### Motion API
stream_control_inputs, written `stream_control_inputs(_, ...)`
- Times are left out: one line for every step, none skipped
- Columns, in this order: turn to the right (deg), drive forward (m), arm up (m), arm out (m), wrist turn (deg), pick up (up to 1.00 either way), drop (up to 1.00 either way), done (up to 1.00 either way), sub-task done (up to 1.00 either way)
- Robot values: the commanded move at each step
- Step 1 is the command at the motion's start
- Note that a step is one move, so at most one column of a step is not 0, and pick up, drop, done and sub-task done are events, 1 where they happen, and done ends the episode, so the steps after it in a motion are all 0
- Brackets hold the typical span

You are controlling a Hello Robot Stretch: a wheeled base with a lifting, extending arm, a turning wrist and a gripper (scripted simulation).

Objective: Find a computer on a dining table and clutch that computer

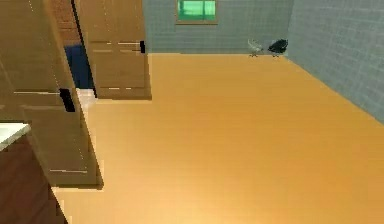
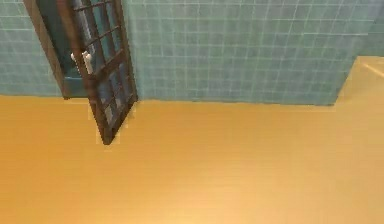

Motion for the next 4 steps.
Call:
stream_control_inputs(-3.0, 0.00, 0.00, 0.00, 0.0, 0.00, 0.00, 0.00, 0.00)
stream_control_inputs(0.0, 1.00, 0.00, 0.00, 0.0, 0.00, 0.00, 0.00, 0.00)
stream_control_inputs(0.0, 0.60, 0.00, 0.00, 0.0, 0.00, 0.00, 0.00, 0.00)
stream_control_inputs(-27.0, 0.00, 0.00, 0.00, 0.0, 0.00, 0.00, 0.00, 0.00)
